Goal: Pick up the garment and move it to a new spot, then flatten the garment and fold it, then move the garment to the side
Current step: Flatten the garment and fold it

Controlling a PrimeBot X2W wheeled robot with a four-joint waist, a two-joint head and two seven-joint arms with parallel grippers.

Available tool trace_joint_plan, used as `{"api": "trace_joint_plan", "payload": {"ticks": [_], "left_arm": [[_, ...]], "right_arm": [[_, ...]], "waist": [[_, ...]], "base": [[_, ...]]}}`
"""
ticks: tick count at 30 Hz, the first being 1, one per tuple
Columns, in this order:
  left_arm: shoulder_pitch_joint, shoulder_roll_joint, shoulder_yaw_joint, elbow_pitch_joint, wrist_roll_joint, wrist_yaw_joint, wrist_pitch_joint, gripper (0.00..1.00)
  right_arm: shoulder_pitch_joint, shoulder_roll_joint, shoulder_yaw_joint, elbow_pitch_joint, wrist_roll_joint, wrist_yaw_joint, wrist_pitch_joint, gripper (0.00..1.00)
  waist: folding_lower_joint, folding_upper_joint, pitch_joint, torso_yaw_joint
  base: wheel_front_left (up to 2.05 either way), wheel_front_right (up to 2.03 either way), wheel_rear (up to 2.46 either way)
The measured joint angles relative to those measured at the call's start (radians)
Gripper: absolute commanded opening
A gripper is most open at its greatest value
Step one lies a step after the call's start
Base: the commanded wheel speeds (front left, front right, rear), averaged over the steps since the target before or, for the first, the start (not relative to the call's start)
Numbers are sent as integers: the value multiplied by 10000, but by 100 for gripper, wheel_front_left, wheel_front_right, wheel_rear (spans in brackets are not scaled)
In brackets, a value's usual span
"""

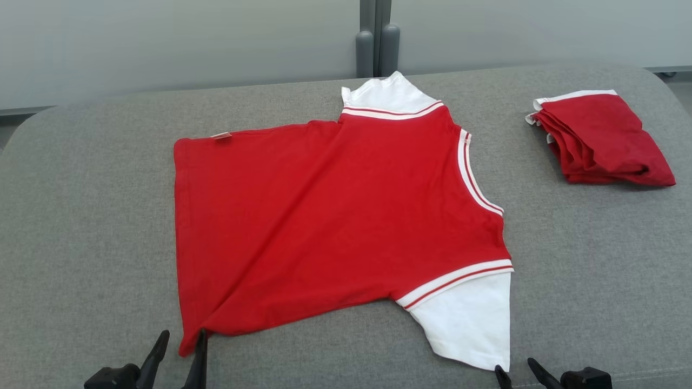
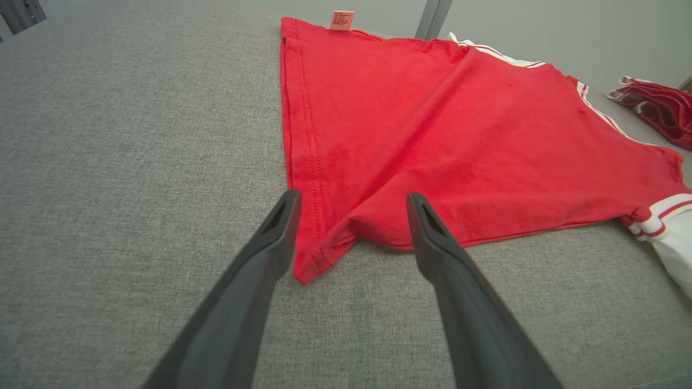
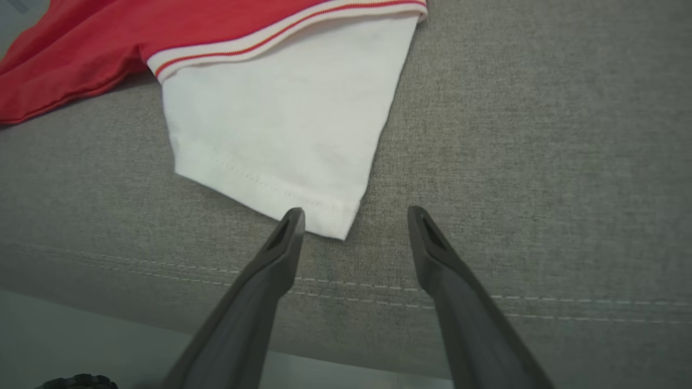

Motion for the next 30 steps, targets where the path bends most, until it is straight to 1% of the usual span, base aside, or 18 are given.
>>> {"api": "trace_joint_plan", "payload": {"ticks": [1,3,6,9,10,12,13,14,15,16,18,19,25,30], "left_arm": [[-47,4,0,77,-10,0,0,100],[-167,21,-12,253,-13,0,0,100],[-236,27,-58,437,-73,0,0,100],[-270,35,-94,614,-81,0,0,100],[-300,36,-107,665,-84,0,0,100],[-397,50,-142,803,-94,0,0,100],[-419,56,-142,844,-96,0,0,100],[-435,59,-140,876,-98,0,0,100],[-450,63,-138,907,-98,0,0,100],[-463,67,-138,953,-102,0,0,100],[-515,69,-140,1116,-153,0,2,100],[-547,75,-125,1187,-180,0,0,100],[-611,140,-268,1499,-207,0,0,100],[-700,190,-311,1825,-360,0,2,100]], "right_arm": [[-40,27,6,61,2,52,0,73],[-205,44,15,188,19,115,2,54],[-460,90,31,295,50,161,31,47],[-593,205,21,500,190,228,105,35],[-601,274,23,577,293,278,184,32],[-601,351,59,752,326,314,263,33],[-601,357,58,802,364,337,265,31],[-603,355,50,836,405,364,265,25],[-607,357,35,872,408,391,265,16],[-612,357,33,913,424,399,280,0],[-641,376,33,972,497,416,293,0],[-667,382,27,995,508,489,293,0],[-975,395,-291,1009,779,502,247,0],[-1231,251,-533,1009,832,497,196,0]], "waist": [[0,0,33,5],[0,0,75,15],[0,0,120,23],[0,0,142,36],[0,0,150,42],[0,0,163,57],[0,0,170,64],[0,0,177,72],[0,0,184,78],[0,0,193,83],[0,0,210,87],[0,0,223,82],[0,0,333,16],[0,0,406,-62]], "base": [[0,0,0],[0,0,0],[0,0,0],[0,0,0],[0,0,0],[0,0,0],[0,0,0],[0,0,0],[0,0,0],[0,0,0],[0,0,0],[0,0,0],[0,0,0],[0,0,0]]}}
